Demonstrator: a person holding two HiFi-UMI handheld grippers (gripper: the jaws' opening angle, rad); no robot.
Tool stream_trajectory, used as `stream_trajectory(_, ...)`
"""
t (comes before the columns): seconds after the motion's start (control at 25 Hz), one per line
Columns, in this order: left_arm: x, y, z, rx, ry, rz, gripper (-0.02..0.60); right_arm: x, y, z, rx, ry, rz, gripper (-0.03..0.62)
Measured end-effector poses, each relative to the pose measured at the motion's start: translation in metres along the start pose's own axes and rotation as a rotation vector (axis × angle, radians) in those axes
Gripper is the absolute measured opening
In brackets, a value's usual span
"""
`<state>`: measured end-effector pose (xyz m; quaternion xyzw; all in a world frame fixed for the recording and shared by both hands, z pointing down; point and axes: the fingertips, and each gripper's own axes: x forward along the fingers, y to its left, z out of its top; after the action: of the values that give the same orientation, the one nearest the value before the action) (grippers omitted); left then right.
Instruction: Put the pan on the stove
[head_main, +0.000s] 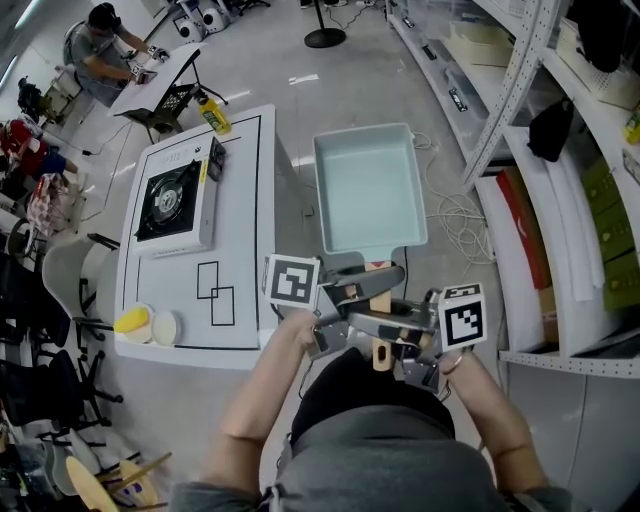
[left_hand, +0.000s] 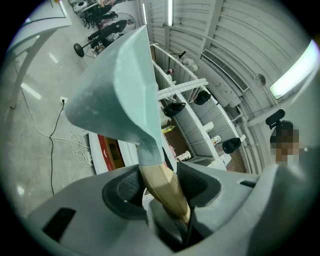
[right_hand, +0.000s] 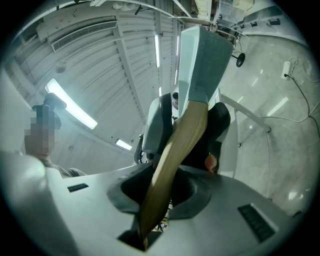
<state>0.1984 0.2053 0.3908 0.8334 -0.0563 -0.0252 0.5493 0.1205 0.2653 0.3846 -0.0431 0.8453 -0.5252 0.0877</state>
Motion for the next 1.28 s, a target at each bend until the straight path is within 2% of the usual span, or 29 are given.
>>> stream_trajectory(0.08,0.002,-0.003,0.004,0.039,-0.001,-0.016,0.181,-0.001,0.0,0.001,-0.004,0.0,0.002,0.092)
stream_trajectory(0.24,0.0,0.002,0.009,0.02,-0.006,0.011,0.181,0.002,-0.003,0.008,-0.009,0.001,0.004,0.091)
stream_trajectory(0.4,0.003,0.007,0.029,0.063,-0.002,-0.023,0.182,0.006,-0.012,0.025,-0.007,-0.003,-0.001,0.091)
stream_trajectory(0.6,0.005,0.031,0.063,0.021,-0.006,-0.014,0.183,0.016,-0.037,0.059,-0.016,-0.009,-0.016,0.091)
stream_trajectory(0.96,0.003,0.073,0.179,0.064,-0.001,-0.047,0.184,0.055,-0.089,0.164,-0.032,-0.011,-0.036,0.094)
stream_trajectory(1.08,-0.004,0.088,0.212,0.044,0.001,-0.029,0.184,0.071,-0.104,0.194,-0.031,-0.011,-0.039,0.094)
stream_trajectory(1.28,-0.012,0.105,0.261,0.05,-0.009,-0.044,0.186,0.094,-0.125,0.236,-0.027,-0.001,-0.043,0.094)
